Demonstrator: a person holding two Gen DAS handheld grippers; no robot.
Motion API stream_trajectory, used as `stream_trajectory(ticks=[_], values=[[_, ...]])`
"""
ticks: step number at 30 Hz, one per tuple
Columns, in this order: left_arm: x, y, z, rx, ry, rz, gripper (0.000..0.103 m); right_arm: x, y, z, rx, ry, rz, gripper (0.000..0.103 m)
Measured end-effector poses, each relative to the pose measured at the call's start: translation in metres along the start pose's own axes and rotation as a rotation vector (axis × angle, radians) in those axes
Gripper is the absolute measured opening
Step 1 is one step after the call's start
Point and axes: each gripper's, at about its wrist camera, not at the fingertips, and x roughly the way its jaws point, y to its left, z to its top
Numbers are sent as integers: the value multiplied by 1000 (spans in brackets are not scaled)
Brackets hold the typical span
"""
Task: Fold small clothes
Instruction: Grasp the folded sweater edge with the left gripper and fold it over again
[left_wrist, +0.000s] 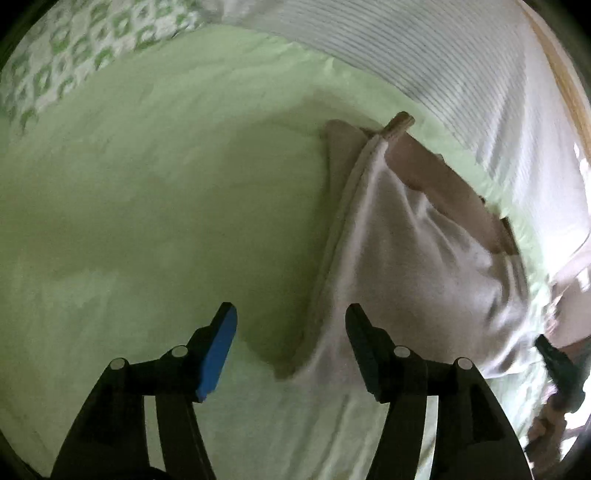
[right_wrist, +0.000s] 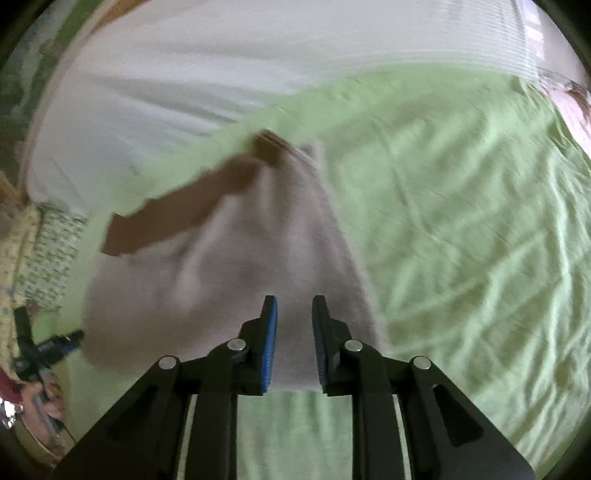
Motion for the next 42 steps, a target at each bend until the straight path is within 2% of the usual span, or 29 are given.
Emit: stream_trajectory(ticks=[2,4,10,13,19,21,29,32,34,38,40,41,42], values=[[0,1,-12,-57,36,-10,74,3,17,3,0,6,63,26],[3,-4,-24,-96,64,-38,74,8,32,4,-22,20,110,26],[18,-19,-49,-209,148,-65,75,62,101,23,-131,86,213,26],[26,-29,-56,-225,156,-73,75,91,127,28,-171,148,247,26],[34,-44,-53,-225,158,-73,78,145,172,29,-299,260,258,26],[37,-46,-52,-233,159,-69,78,168,178,32,-307,300,228,27],[43,-48,-54,-268,136,-50,82,201,188,78,-235,179,155,27],[44,-45,-52,-315,107,-52,84,197,192,85,-209,176,157,27],[47,-42,-48,-358,87,-57,84,179,189,83,-177,159,204,28],[52,-42,-37,-406,44,-57,84,139,169,67,-129,132,225,40],[55,-43,-34,-413,27,-46,83,121,153,57,-101,126,230,41],[56,-44,-32,-415,14,-41,80,112,143,51,-81,123,224,42],[56,-46,-31,-410,-4,-29,71,106,134,47,-65,122,214,43]])
